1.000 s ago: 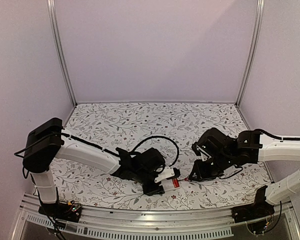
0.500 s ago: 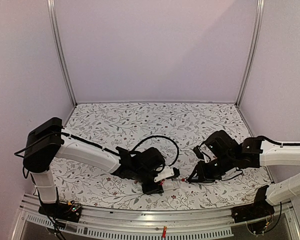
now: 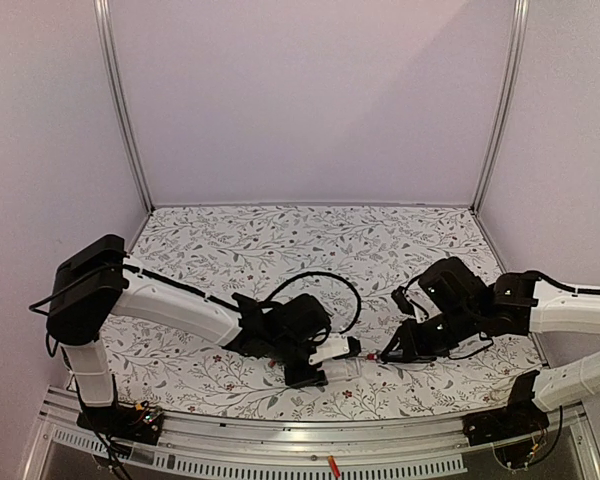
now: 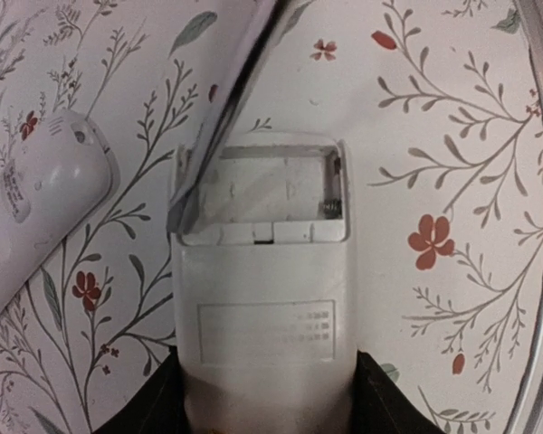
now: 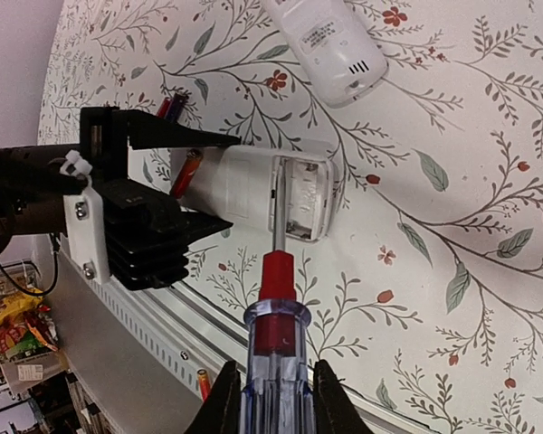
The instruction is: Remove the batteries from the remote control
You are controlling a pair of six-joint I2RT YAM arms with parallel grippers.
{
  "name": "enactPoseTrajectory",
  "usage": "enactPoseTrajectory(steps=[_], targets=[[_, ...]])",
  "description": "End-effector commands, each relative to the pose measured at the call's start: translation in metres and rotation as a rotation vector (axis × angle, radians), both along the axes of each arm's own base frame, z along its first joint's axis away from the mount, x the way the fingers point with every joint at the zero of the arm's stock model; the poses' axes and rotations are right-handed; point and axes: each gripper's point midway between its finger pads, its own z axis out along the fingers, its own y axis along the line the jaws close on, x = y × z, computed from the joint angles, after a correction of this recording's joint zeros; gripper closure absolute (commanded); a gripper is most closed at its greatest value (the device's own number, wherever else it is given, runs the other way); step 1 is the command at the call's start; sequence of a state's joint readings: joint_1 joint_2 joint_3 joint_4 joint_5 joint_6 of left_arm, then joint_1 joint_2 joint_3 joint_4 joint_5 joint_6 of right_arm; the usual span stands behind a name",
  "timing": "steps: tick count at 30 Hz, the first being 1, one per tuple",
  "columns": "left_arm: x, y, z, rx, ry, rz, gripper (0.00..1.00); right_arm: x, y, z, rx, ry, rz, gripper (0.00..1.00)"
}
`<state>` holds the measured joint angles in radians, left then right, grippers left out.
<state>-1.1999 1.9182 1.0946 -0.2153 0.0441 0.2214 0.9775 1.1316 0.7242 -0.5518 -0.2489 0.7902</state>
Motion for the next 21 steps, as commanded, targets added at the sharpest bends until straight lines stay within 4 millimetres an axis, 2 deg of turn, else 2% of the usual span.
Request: enactPoseTrajectory(steps=[1, 4, 8, 11, 16, 21], targets=[[-0.004, 0.035, -0.048, 0.169, 0.027, -0.004, 0.72, 0.014, 0.010, 0.041, 0.086, -0.115, 0.011, 1.00], [0.003, 0.031, -0.040, 0.138, 0.025, 0.023, 0.61, 0.019, -0.004, 0.037, 0.017, -0.131, -0.031, 1.00], [0.012, 0.023, -0.020, 0.065, 0.023, 0.059, 0.32, 0.027, -0.022, 0.035, -0.058, -0.158, -0.095, 1.00], [0.020, 0.015, 0.005, -0.015, 0.005, 0.079, 0.25, 0.032, -0.033, 0.039, -0.075, -0.185, -0.140, 1.00], [0.030, 0.002, 0.066, -0.216, -0.013, 0.107, 0.20, 0.045, -0.051, 0.043, -0.095, -0.251, -0.241, 1.00], [0.043, -0.003, 0.146, -0.474, 0.023, 0.159, 0.18, 0.059, -0.061, 0.047, -0.061, -0.336, -0.327, 1.00]])
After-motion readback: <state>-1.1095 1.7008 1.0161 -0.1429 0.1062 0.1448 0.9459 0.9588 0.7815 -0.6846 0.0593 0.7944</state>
